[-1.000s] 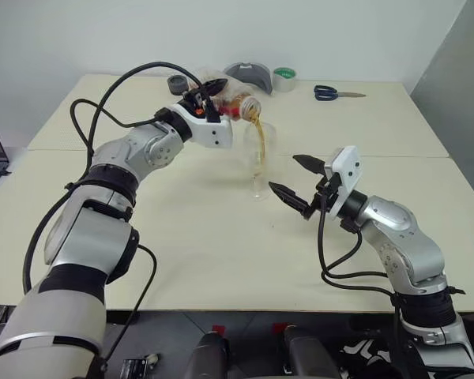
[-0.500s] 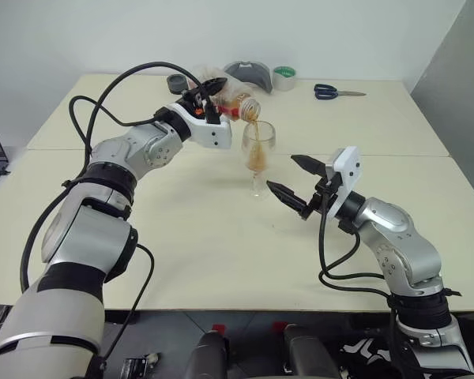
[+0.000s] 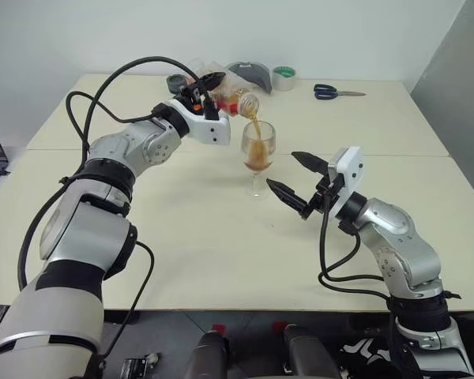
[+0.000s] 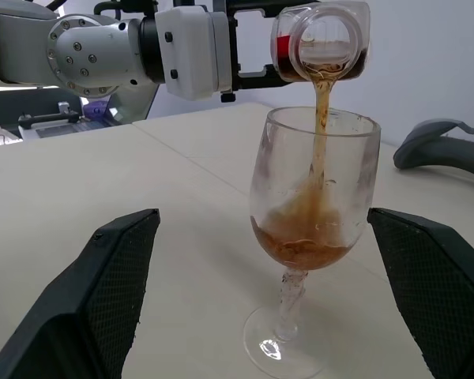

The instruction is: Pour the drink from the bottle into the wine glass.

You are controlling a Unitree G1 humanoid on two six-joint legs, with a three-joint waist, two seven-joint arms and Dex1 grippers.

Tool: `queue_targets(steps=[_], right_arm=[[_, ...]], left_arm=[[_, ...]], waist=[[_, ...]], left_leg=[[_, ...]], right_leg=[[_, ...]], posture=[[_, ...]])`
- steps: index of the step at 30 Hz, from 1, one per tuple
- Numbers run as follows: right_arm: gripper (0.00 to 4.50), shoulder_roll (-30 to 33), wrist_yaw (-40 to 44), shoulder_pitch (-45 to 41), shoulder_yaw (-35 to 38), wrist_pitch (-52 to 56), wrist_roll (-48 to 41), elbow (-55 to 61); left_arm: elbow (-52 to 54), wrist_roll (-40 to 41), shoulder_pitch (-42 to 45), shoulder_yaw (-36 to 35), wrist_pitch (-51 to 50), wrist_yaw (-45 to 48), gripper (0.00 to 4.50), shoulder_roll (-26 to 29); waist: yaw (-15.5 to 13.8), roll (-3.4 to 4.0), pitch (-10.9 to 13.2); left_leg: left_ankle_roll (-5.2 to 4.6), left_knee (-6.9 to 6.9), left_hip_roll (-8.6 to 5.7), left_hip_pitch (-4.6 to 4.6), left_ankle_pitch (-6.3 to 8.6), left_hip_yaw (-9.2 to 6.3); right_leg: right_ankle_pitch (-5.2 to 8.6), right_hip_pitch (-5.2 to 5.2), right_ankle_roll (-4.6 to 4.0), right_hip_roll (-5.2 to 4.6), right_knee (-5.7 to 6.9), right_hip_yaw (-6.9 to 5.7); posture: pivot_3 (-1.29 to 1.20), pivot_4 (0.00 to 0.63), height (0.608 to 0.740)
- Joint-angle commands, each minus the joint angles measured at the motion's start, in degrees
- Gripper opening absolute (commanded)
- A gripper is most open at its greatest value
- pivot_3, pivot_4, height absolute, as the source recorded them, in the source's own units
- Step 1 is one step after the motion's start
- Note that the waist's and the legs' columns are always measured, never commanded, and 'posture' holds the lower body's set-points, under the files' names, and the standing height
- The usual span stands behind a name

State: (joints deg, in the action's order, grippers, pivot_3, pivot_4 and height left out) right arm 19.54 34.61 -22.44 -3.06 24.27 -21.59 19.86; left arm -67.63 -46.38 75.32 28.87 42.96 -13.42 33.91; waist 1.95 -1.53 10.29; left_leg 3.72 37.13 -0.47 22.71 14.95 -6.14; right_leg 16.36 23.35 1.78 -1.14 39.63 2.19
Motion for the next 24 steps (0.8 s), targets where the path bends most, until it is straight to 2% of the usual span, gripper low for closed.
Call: queue_targets(steps=[1,24], right_arm=[[4.50,-0.3,-0.3,0.0,0.4,-1.1,-0.7,2.4],[4.50,-0.4,-0.6,1.2,-0.7,-0.5,-0.4,3.5]], left_arm=[[0.3,-0.1,2.9,-0.2,0.0,-1.7,1.71,1.0],[-1.1,-1.8,4.8,1.2,-0.1,-3.2,1.71,0.8]], waist=[[0.0,0.00,0.0],[0.0,0.00,0.0]], left_leg=[[0.00,0.00,0.00,0.00,0.00,0.00],[0.00,0.06,-0.01,0.00,0.00,0.02]], right_leg=[[0.00,0.00,0.00,0.00,0.01,0.00],[0.00,0.02,0.00,0.00,0.11,0.03]], posture=[[0.00,0.150,0.740],[0.00,0.150,0.740]])
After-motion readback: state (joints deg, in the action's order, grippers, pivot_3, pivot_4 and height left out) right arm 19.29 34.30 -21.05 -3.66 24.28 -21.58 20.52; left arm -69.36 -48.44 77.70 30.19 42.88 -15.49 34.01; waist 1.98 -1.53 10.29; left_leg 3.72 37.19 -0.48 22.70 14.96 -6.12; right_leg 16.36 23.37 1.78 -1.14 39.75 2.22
